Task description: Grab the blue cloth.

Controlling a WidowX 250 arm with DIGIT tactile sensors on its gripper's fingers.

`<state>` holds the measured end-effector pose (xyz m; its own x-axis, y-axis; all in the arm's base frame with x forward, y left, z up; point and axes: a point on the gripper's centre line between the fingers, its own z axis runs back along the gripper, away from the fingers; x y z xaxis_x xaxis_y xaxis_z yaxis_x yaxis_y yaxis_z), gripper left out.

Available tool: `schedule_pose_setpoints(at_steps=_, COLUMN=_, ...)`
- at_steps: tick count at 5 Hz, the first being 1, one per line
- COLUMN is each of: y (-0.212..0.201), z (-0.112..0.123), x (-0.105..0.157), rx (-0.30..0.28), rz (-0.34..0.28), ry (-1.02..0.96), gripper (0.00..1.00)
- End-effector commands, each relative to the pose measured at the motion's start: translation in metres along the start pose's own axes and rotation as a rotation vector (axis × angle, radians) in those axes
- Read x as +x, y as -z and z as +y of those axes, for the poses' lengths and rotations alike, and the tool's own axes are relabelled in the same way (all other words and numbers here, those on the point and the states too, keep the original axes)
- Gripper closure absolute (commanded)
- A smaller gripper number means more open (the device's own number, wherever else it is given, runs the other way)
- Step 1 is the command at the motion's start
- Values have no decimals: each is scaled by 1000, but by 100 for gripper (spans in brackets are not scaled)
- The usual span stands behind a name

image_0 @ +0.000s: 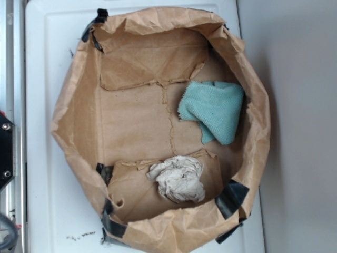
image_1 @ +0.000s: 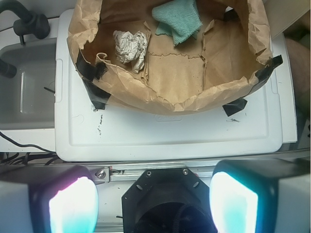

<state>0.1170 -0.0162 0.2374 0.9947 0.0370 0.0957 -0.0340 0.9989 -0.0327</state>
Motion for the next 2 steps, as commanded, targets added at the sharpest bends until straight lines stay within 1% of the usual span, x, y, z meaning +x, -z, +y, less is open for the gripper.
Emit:
schedule_pose_setpoints(at_steps=1, y=0, z=0, x=0, rx=0, rz=0, ry=0, gripper=0)
schedule_pose_setpoints(at_steps=2, y=2, z=6, x=50, rx=-10, rz=-20, ry=-23, gripper=0)
